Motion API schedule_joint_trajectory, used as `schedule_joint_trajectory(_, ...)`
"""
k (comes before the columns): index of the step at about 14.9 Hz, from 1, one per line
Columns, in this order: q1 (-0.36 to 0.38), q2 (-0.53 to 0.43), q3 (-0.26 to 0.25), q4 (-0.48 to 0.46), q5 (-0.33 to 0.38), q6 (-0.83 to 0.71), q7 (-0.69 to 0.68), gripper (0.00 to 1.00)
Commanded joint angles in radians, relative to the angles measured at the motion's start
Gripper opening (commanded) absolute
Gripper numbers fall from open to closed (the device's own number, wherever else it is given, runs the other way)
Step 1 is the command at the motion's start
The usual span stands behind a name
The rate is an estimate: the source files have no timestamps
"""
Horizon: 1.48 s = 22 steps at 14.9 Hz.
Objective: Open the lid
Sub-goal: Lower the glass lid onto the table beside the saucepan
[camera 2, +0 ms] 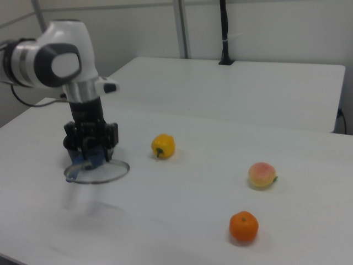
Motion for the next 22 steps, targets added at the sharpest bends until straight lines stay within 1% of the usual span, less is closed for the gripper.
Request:
schedule_joint_trajectory(1, -0.009, -0.03, -0.034, -0.166, -0.01, 0.188, -0.04, 0.31)
schedule_joint_trajectory(4, -0.038, -0.021, -0.036, -0.269, -0.035, 0.343, -0.04, 0.31)
schedule_joint_trajectory(5, -0.037, 0.0, -0.037, -0.299, -0.045, 0.417, -0.03, 0.31)
schedule_joint_trajectory(9, -0.041, 0.037, -0.037, -0.337, -0.045, 0.546, -0.024, 0.31)
schedule_joint_trajectory(10, -0.04, 0.062, -0.037, -0.34, -0.045, 0.584, -0.008, 0.31)
schedule_joint_trajectory(13, -0.031, 0.074, -0.036, -0.345, -0.045, 0.605, 0.028, 0.31)
schedule_joint_trajectory(14, -0.031, 0.074, -0.037, -0.345, -0.045, 0.605, 0.029, 0.34)
schedule_joint_trajectory(15, -0.031, 0.076, -0.036, -0.342, -0.045, 0.6, 0.037, 0.45)
schedule_joint_trajectory(17, -0.028, 0.08, -0.036, -0.342, -0.045, 0.589, 0.049, 0.55)
schedule_joint_trajectory(19, -0.028, 0.086, -0.036, -0.337, -0.045, 0.566, 0.049, 0.87)
schedule_joint_trajectory(20, -0.026, 0.085, -0.037, -0.334, -0.045, 0.545, 0.049, 1.0)
schedule_joint_trajectory(22, -0.028, 0.076, -0.036, -0.317, -0.044, 0.518, 0.055, 1.0)
